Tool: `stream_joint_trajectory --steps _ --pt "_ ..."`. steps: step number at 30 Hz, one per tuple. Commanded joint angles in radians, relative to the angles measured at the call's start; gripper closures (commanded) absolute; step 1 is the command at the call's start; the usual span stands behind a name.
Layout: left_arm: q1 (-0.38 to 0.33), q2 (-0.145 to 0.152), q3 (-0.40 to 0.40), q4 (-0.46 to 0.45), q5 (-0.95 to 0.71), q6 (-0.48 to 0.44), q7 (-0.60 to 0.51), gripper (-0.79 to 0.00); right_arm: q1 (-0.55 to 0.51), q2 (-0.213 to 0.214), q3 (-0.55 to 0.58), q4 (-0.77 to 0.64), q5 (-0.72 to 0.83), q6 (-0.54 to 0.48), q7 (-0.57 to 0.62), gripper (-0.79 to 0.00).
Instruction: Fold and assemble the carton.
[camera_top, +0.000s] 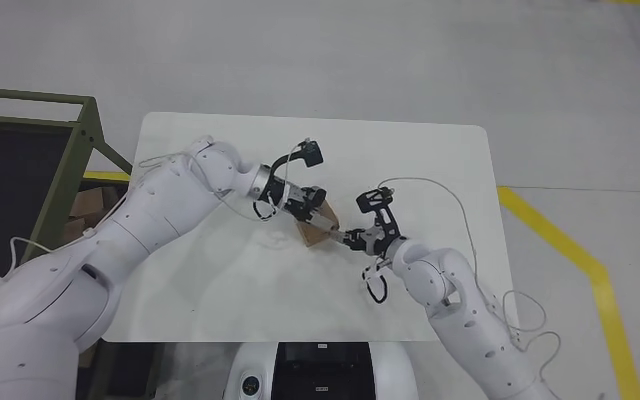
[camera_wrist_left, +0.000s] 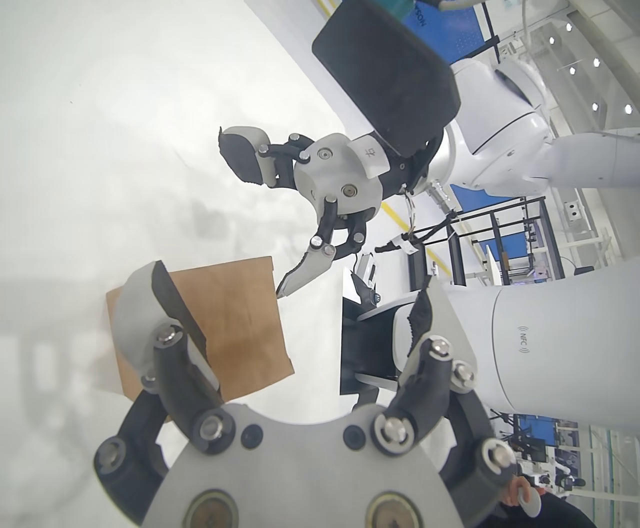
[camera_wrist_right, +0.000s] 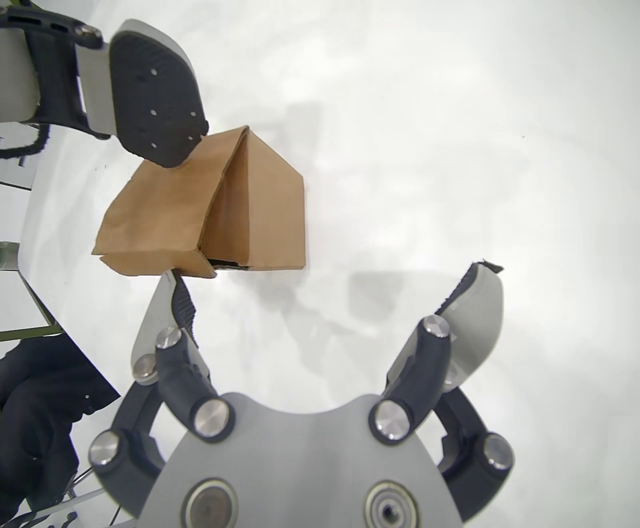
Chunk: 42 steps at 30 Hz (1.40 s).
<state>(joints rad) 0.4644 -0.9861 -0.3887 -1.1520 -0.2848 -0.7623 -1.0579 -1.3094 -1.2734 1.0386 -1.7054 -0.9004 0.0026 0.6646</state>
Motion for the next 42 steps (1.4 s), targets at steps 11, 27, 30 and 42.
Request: stream_joint_trajectory --steps 11,27,30,42 --pt "0.023 0.014 -0.012 -0.045 0.051 0.004 -0.004 -0.785 0.025 -0.009 -0.026 0.024 0.007 0.023 -0.017 -0.785" --pt "0.032 0.040 -0.015 -0.091 0.032 -0.010 0.010 -0.785 -0.040 0.006 0.010 -0.027 -0.033 -0.046 -0.041 -0.785" --pt "0.031 0.045 -0.012 -0.099 0.032 -0.013 0.013 -0.785 -0.042 0.008 0.018 -0.028 -0.025 -0.055 -0.040 -0.785" --pt "0.020 0.054 0.000 -0.100 0.012 -0.014 0.014 -0.785 0.005 -0.007 -0.038 -0.004 -0.068 0.031 -0.033 -0.785"
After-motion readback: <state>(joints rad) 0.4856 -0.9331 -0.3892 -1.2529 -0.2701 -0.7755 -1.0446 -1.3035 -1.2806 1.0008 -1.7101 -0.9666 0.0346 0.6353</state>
